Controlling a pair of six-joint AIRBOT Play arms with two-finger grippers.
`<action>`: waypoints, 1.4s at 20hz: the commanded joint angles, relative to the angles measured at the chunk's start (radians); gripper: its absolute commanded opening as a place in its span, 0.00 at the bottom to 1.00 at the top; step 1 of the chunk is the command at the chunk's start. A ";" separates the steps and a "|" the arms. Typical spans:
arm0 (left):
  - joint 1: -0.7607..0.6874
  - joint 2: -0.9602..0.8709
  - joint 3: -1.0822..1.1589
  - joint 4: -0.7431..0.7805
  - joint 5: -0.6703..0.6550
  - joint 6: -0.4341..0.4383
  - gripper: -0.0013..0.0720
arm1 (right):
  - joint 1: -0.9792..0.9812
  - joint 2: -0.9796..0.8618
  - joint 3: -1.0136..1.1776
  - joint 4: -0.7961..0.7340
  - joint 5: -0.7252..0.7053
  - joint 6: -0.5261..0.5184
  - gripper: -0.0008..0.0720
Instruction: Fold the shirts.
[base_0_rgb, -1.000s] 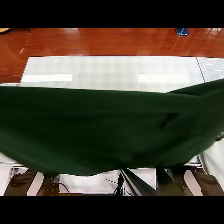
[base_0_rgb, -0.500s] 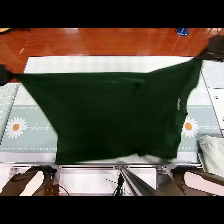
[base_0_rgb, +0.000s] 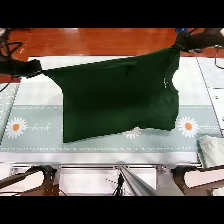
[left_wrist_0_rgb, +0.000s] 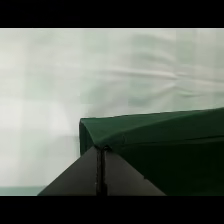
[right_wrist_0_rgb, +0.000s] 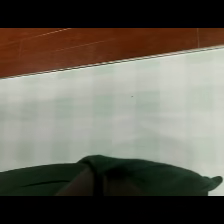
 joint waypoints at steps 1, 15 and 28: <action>-0.030 -0.112 -0.001 -0.026 0.079 0.001 0.04 | 0.002 -0.097 0.001 0.004 -0.055 0.003 0.06; -0.054 -0.174 0.002 0.018 -0.219 -0.011 0.04 | -0.019 -0.099 0.000 -0.218 0.352 0.007 0.06; 0.089 -0.088 -0.035 0.034 -0.578 0.027 0.75 | -0.134 0.010 -0.002 -0.393 0.816 -0.098 0.53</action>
